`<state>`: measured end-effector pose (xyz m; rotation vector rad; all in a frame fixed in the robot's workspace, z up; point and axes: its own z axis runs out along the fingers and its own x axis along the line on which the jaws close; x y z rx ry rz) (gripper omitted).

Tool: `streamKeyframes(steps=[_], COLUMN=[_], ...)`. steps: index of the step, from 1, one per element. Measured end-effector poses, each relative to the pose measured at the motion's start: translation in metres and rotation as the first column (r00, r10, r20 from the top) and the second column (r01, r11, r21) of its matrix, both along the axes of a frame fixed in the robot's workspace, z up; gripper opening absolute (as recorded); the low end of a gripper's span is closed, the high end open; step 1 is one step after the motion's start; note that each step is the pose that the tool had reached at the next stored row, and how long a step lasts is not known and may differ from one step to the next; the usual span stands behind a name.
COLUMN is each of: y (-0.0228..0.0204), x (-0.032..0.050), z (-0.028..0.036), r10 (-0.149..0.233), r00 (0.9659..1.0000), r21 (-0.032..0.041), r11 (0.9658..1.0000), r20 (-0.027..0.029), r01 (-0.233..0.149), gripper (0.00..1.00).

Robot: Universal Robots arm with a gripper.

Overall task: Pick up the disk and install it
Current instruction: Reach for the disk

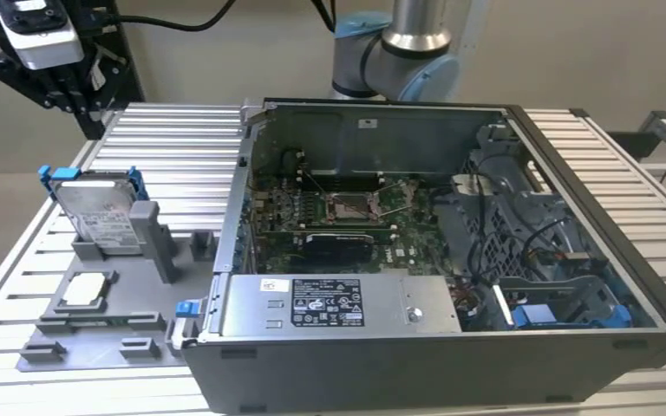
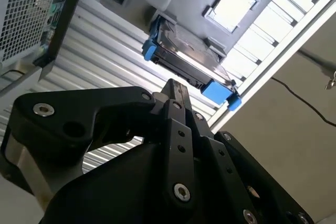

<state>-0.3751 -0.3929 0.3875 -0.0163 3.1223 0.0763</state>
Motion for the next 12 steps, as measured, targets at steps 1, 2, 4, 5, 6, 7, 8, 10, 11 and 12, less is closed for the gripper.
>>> streamKeyframes(steps=[1, 2, 4, 5, 6, 7, 8, 10, 11, 12], y=[0.0001, 0.0003, 0.0008, 0.0011, 0.0014, 0.0018, 0.0022, 0.0031, 0.0036, 0.0041], x=[-0.0022, -0.0041, -0.0087, -0.0111, -0.0138, -0.0163, -0.0189, -0.0246, -0.0276, -0.0303], z=[-0.0002, -0.0003, -0.0007, -0.0008, -0.0012, -0.0014, -0.0017, -0.0023, -0.0027, -0.0031], r10=[0.001, 0.001, 0.002, 0.002, 0.003, 0.003, 0.003, 0.004, 0.004, 0.004], r00=[1.0000, 1.0000, 1.0000, 1.0000, 1.0000, 1.0000, 1.0000, 1.0000, 1.0000, 1.0000], r21=[0.0000, 0.0000, 0.0000, 0.0000, 0.0000, 0.0000, 0.0000, 0.0000, 0.0000, 0.0000], r11=[1.0000, 1.0000, 1.0000, 1.0000, 1.0000, 1.0000, 1.0000, 1.0000, 1.0000, 1.0000], r20=[-0.0001, -0.0002, -0.0002, -0.0002, -0.0001, -0.0001, -0.0001, -0.0002, -0.0001, -0.0001], r01=[-0.001, -0.001, -0.002, -0.002, -0.003, -0.003, -0.003, -0.004, -0.004, -0.004], gripper=[0.00, 0.00, 0.00, 0.00, 0.00, 0.00, 0.00, 0.00, 0.00, 0.00])
